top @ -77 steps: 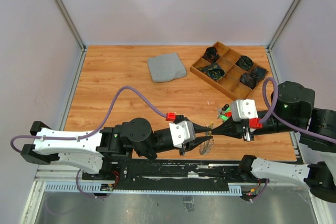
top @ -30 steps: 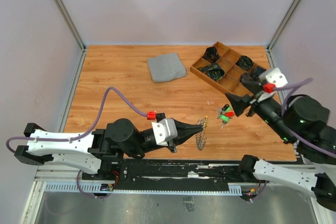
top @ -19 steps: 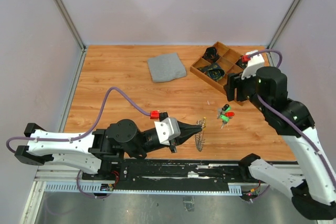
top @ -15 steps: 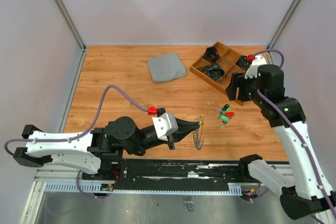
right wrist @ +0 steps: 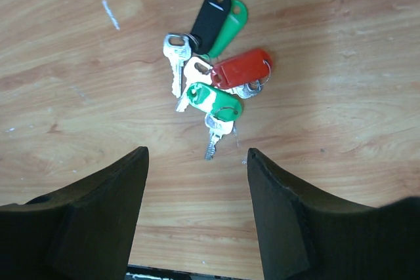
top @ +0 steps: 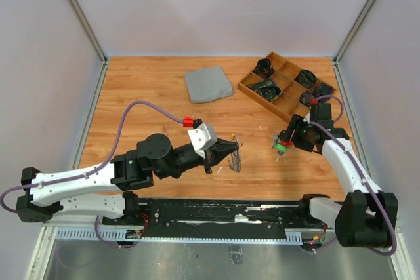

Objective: Put the keys on the keyring

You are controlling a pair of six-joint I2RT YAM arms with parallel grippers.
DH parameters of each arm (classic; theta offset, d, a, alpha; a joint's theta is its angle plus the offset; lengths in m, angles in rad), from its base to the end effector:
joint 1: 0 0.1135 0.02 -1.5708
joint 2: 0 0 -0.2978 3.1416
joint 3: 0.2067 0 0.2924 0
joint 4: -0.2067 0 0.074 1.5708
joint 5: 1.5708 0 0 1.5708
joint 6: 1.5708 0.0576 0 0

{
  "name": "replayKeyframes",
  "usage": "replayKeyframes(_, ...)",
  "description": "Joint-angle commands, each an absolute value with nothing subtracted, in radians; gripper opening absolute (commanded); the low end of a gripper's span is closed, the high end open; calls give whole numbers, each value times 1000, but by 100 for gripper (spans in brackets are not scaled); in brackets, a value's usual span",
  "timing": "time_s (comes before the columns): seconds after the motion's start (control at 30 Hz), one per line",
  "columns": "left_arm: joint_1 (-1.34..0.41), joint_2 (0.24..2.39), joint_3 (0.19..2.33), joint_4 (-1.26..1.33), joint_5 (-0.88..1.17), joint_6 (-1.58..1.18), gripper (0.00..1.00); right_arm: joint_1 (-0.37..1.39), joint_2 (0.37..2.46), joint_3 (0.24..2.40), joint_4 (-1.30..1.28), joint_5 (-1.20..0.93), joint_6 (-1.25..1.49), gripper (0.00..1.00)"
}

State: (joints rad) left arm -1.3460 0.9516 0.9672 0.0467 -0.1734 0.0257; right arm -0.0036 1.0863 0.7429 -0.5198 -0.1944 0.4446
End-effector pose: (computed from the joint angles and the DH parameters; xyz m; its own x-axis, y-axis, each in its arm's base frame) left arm 0.0683 -0.2540 0.4286 0.0376 -0.0507 -0.9980 0.9212 0.3889 0.0149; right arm 0.2558 0.0102 0.2380 -0.7385 0.4247 -0.5237 0.2167 0.8850 0.4121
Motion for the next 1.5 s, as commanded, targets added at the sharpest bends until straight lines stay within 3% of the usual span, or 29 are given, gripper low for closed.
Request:
replayKeyframes(0.0, -1334, 916, 955, 58, -131, 6, 1, -21, 1185, 712, -415, -162, 477, 61)
replayKeyframes(0.17, -1333, 904, 936, 60, -132, -1, 1, -10, 1312, 724, -412, -198, 448, 61)
replayKeyframes(0.67, -1331, 935, 933, 83, -125, -3, 1, 122, 1461, 750, -417, 8, 425, 59)
replayKeyframes(1.0, -1331, 948, 938, 84, -126, -12, 1, 156, 1455, 746, -445, 35, 405, 45)
replayKeyframes(1.47, -1328, 988, 973, 52, -109, -2, 1, 317, 1451, 756, -490, 77, 375, 37)
